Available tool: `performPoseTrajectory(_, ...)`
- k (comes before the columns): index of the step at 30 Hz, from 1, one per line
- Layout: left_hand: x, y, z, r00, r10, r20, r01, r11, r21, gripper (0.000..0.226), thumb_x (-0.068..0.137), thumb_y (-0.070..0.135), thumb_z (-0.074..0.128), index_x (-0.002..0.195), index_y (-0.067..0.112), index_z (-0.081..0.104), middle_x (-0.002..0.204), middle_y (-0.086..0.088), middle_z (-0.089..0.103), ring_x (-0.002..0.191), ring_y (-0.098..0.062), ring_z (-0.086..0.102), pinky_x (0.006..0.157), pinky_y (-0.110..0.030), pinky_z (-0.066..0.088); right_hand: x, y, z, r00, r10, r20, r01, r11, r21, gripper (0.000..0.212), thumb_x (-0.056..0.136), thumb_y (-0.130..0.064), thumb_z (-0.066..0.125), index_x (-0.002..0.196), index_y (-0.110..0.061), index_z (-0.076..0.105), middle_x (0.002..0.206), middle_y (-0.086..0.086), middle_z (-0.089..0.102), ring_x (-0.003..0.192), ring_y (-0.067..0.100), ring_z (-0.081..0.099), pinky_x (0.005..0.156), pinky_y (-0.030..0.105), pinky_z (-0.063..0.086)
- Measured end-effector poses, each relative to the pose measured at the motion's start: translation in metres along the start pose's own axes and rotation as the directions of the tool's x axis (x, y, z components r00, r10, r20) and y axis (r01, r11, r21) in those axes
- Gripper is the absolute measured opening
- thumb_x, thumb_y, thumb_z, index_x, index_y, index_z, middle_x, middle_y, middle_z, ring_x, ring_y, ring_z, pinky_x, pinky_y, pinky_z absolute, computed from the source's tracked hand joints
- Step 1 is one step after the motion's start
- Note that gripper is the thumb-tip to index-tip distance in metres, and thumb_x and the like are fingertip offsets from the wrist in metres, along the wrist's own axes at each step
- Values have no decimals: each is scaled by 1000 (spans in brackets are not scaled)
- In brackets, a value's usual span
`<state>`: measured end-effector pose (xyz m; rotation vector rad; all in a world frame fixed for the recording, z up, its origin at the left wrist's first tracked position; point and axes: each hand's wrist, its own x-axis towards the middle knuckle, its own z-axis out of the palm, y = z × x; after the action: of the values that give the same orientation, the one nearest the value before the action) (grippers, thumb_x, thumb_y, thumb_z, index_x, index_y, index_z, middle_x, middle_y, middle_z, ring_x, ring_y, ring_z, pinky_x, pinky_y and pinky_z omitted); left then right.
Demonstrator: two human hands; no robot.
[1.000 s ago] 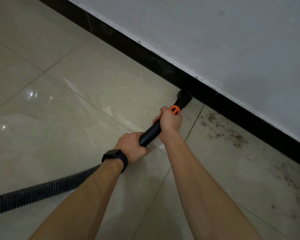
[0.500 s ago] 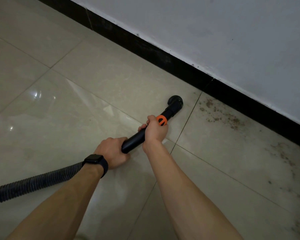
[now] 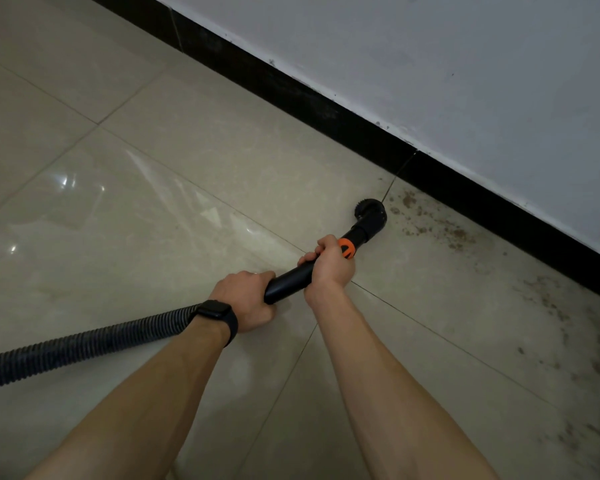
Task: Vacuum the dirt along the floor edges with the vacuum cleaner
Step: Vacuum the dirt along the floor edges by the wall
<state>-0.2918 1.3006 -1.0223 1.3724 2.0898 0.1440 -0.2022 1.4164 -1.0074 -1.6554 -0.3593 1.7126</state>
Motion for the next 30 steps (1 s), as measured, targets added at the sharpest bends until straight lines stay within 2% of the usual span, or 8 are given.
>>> performPoseTrajectory(4, 13, 8, 4, 1000, -4, -20, 3, 1000, -16, 24, 76, 31, 62, 95, 30, 49, 71, 8, 53, 62, -15, 53, 56, -27, 43, 11, -12, 1, 1000, -1, 24, 1, 1000, -15, 13, 80, -1, 62, 84, -10, 54, 58, 0, 53, 41, 14, 47, 46, 27, 47)
performPoseTrajectory(16, 36, 22, 10, 995, 31, -99, -33, 999, -18, 33, 78, 38, 61, 106, 29, 47, 79, 10, 51, 67, -17, 54, 64, -31, 50, 36, -31, 8, 999, -50, 20, 51, 997, -63, 15, 82, -2, 64, 94, -9, 57, 62, 1, 55, 43, 13, 49, 46, 26, 48)
performPoseTrajectory(19, 37, 23, 11, 984, 74, -162, -75, 997, 2, 37, 79, 39, 60, 110, 29, 41, 88, 8, 53, 69, -18, 52, 63, -31, 48, 40, -33, 12, 998, -59, 15, 60, 996, -63, 14, 83, -2, 64, 91, -9, 56, 62, 1, 55, 42, 13, 48, 46, 26, 47)
performPoseTrajectory(23, 41, 24, 15, 951, 151, -270, -129, 987, 96, 44, 83, 44, 59, 120, 27, 42, 100, 4, 60, 79, -21, 59, 61, -29, 41, 46, -36, 15, 998, -66, 6, 66, 996, -53, 12, 84, -3, 65, 89, -10, 56, 61, 1, 55, 42, 13, 49, 45, 26, 47)
performPoseTrajectory(26, 46, 28, 17, 937, 136, -322, -98, 986, 132, 45, 84, 47, 57, 123, 28, 44, 102, 3, 59, 83, -23, 59, 63, -31, 39, 52, -40, 18, 997, -71, -2, 71, 997, -37, 13, 84, -4, 67, 89, -10, 57, 59, 0, 54, 41, 14, 48, 44, 25, 46)
performPoseTrajectory(30, 53, 37, 18, 933, 83, -349, -52, 994, 97, 44, 84, 45, 56, 123, 31, 41, 100, 1, 59, 82, -25, 58, 65, -33, 37, 62, -47, 20, 996, -88, -1, 88, 996, -28, 13, 86, -6, 69, 88, -9, 56, 58, 0, 53, 40, 13, 47, 44, 25, 45)
